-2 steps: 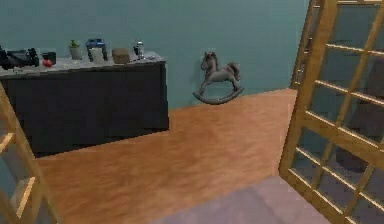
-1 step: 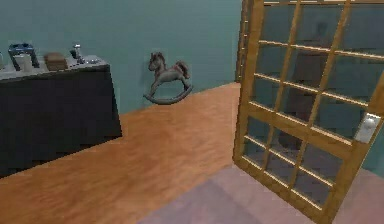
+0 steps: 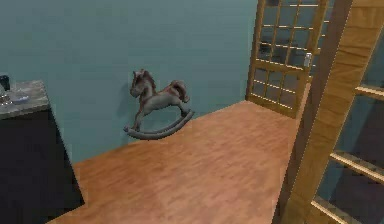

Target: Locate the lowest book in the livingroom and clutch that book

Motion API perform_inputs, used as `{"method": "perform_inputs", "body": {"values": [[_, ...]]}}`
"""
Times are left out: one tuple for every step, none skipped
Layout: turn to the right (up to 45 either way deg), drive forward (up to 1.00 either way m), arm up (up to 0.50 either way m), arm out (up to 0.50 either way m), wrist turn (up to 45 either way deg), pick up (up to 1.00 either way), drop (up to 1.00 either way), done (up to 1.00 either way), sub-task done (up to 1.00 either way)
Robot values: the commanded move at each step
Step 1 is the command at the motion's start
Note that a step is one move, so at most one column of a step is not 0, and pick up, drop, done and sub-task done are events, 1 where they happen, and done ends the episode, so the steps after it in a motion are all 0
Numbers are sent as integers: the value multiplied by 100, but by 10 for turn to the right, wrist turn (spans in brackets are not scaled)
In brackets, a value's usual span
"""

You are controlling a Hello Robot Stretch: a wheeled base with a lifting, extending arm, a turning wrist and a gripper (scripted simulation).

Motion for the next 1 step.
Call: {"method": "perform_inputs", "body": {"values": [[30, 0, 0, 0, 0, 0, 0, 0, 0]]}}
